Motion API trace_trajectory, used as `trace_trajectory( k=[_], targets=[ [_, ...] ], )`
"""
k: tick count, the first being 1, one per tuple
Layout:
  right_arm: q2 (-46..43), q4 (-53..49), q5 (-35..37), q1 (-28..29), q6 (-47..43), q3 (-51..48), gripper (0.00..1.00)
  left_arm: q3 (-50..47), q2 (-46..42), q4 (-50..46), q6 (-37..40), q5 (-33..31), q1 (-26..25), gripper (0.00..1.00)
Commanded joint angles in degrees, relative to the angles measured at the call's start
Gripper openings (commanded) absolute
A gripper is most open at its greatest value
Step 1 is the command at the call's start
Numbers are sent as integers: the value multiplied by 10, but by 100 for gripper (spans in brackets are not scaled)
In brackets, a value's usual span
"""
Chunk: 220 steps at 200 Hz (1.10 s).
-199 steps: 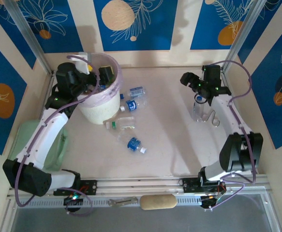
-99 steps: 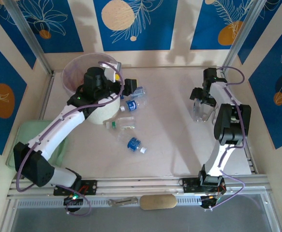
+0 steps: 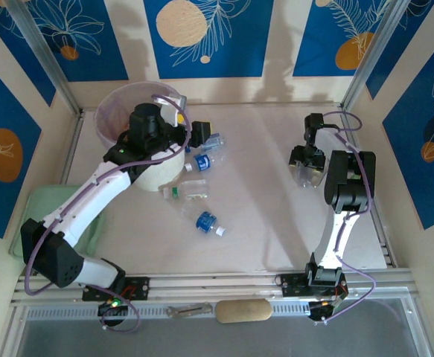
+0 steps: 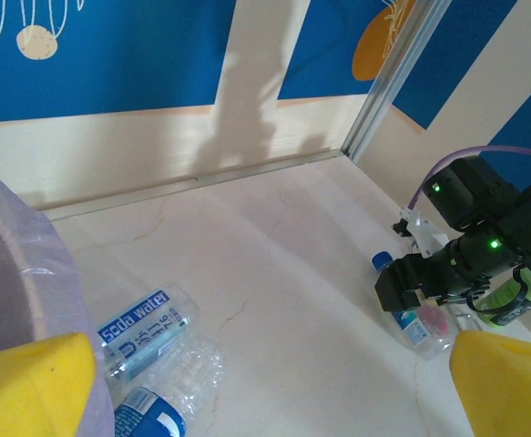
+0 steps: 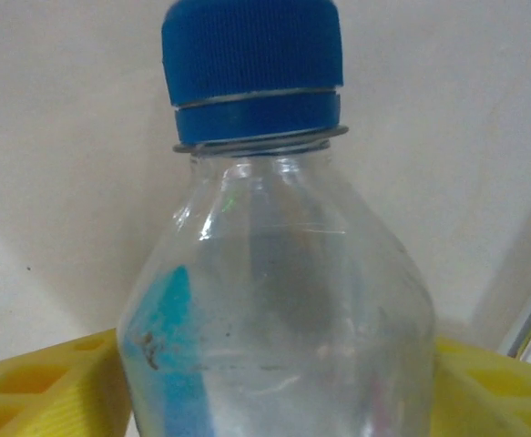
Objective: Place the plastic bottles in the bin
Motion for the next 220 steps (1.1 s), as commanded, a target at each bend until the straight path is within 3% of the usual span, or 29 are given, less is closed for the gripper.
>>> trace_trajectory(
  k=[1,30,57,108,161,189,220],
  targets=[
    [2,-12,-16,3,-2,23,67,-1,-12,-31,13,-16,-7,100],
    [-20,-5,-25,10,-2,20,55,9,-17,-39,35,-34,-7,100],
    [-76,15,-63,25,5,13,52,29,-19,-56,65,-50,-6,100],
    [-200,96,-216,74,53,20,49,67,-4,-71,72,-21,-6,100],
    [-277,297,-348,142,182,-21,48,59,7,-21,25,73,-12,100],
    [-293,443,-380,178,260,-56,48,55,8,-4,21,95,-30,100],
    [-291,495,-369,224,280,-48,50,59,22,1,13,105,-50,99]
  ],
)
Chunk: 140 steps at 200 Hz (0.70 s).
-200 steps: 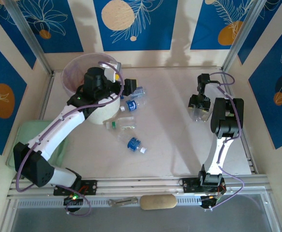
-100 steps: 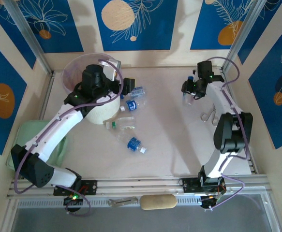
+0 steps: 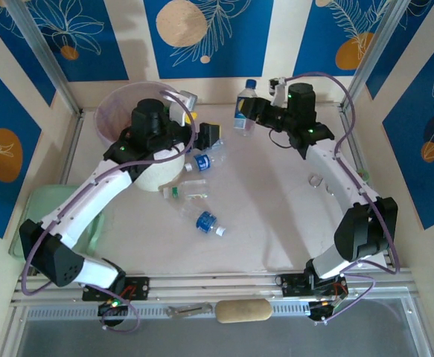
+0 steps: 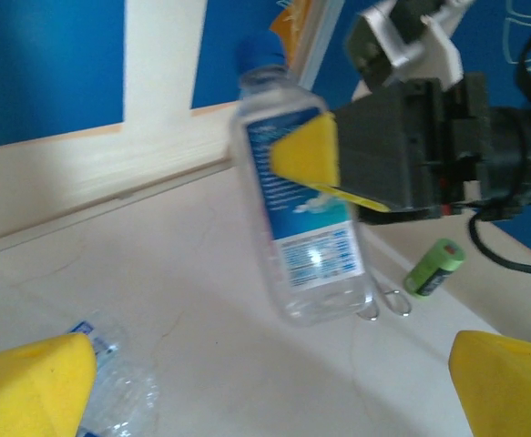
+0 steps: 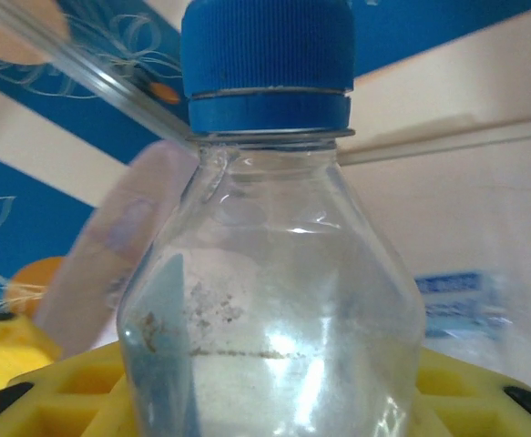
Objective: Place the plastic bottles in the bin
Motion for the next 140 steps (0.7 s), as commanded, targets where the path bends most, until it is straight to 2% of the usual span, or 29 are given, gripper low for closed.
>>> trace_trajectory(
  k=[1,59,140],
  targets=[
    [-10,95,-19,28,43,0,50,9,17,22,-13,30,-15,98],
    [-32,167,7,70,81,-45,47,21,46,12,-7,27,-28,93],
    [-51,162,33,120,67,-59,46,35,64,5,18,1,-30,75]
  ],
)
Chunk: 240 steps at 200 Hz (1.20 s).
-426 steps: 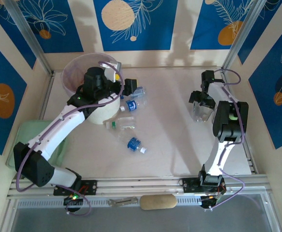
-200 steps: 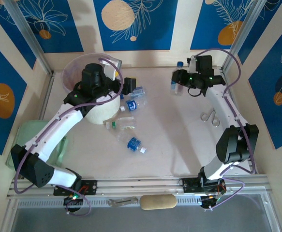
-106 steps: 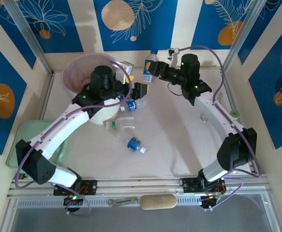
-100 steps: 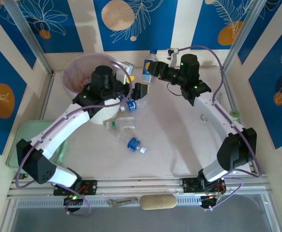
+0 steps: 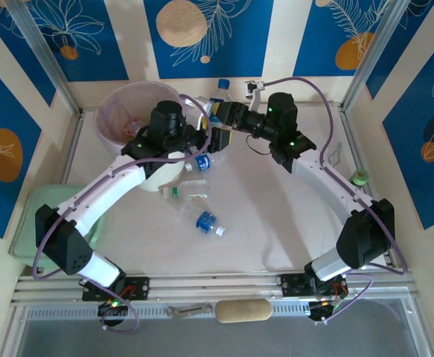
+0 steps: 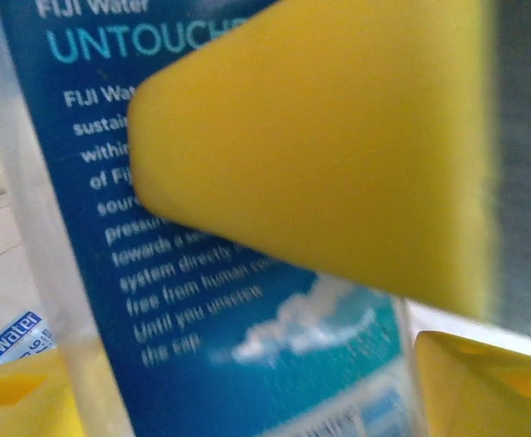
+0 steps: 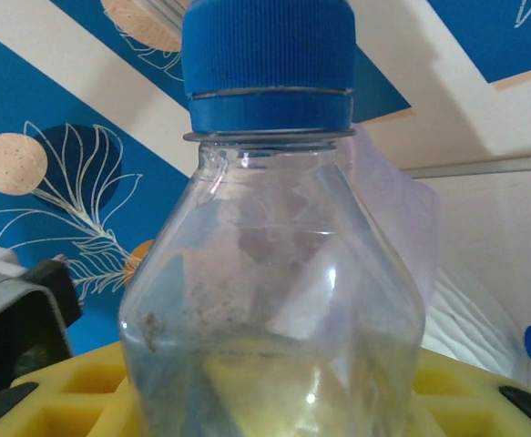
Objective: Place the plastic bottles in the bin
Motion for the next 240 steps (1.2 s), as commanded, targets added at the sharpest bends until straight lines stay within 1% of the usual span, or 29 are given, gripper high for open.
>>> trace_trajectory(
  k=[1,33,56,76,85,90,92,111,129,144,189,207,222,240],
  targets=[
    [-27,21,16,13,-6,-11,46,19,5,2,14,-7,-5,74],
    [-27,20,17,18,-8,-9,47,17,5,0,16,-6,-5,61],
    [-25,13,24,22,-13,-6,47,15,1,3,16,-5,-5,53],
    [-24,10,32,23,-15,-6,48,15,-1,3,17,-5,-6,50],
    [-24,9,34,23,-15,-7,51,15,-2,3,18,-5,-6,48],
    [-24,8,35,23,-15,-7,54,14,-3,2,19,-6,-6,48],
    [-24,7,37,22,-14,-8,58,14,-3,3,19,-7,-6,48],
    [-27,3,43,19,-14,-8,75,12,-7,2,24,-14,-6,48],
    [-35,7,47,11,-12,-13,83,13,-10,-2,31,-22,-5,48],
    [-45,15,45,0,-7,-21,85,13,-12,-7,33,-33,-4,48],
    [-87,21,58,-41,8,-68,85,24,-23,-25,51,-71,13,48],
    [-108,28,68,-59,18,-94,85,39,-30,-44,76,-92,26,48],
    [-125,27,80,-69,19,-113,85,50,-40,-59,104,-123,38,48],
    [-137,20,92,-76,19,-129,85,59,-54,-69,127,-151,63,48]
  ],
)
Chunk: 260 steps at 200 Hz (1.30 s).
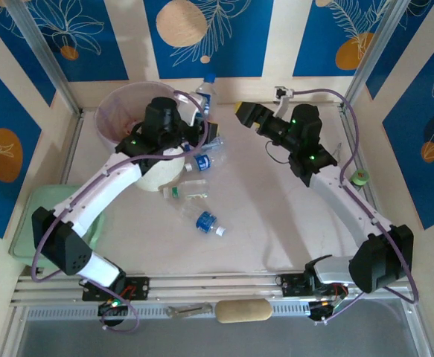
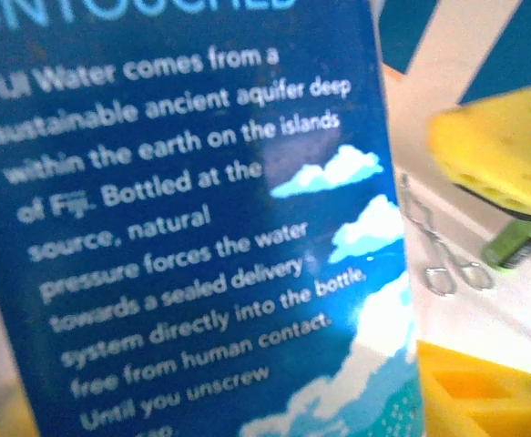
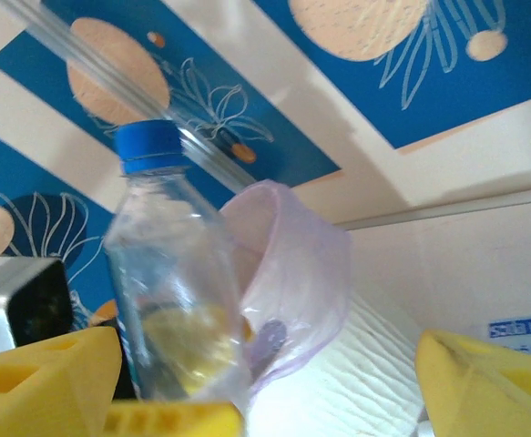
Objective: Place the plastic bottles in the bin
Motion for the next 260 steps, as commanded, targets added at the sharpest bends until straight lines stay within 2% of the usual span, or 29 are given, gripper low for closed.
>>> trace_trajectory(
  k=[1,50,101,133,186,220,234,250,260],
  targets=[
    [-25,2,28,-9,8,-18,85,34,-45,-19,51,-57,32,48],
    [-24,-37,21,-21,15,-38,85,20,-65,-20,50,-61,133,48],
    [-19,-70,25,-20,15,-55,85,-8,-46,-35,59,-71,199,48],
    [0,-83,22,-10,13,-53,85,1,-13,-73,46,-56,221,48],
    [36,-94,-5,-5,14,-24,85,11,26,-126,16,-36,225,51],
    [49,-97,-12,-3,14,-13,85,2,24,-124,9,-34,225,59],
    [52,-98,-14,-2,14,-12,85,2,23,-125,7,-34,224,68],
    [55,-101,-16,0,12,-9,85,4,20,-129,4,-35,225,84],
    [56,-103,-16,2,9,-7,85,5,16,-129,2,-34,225,87]
  ],
)
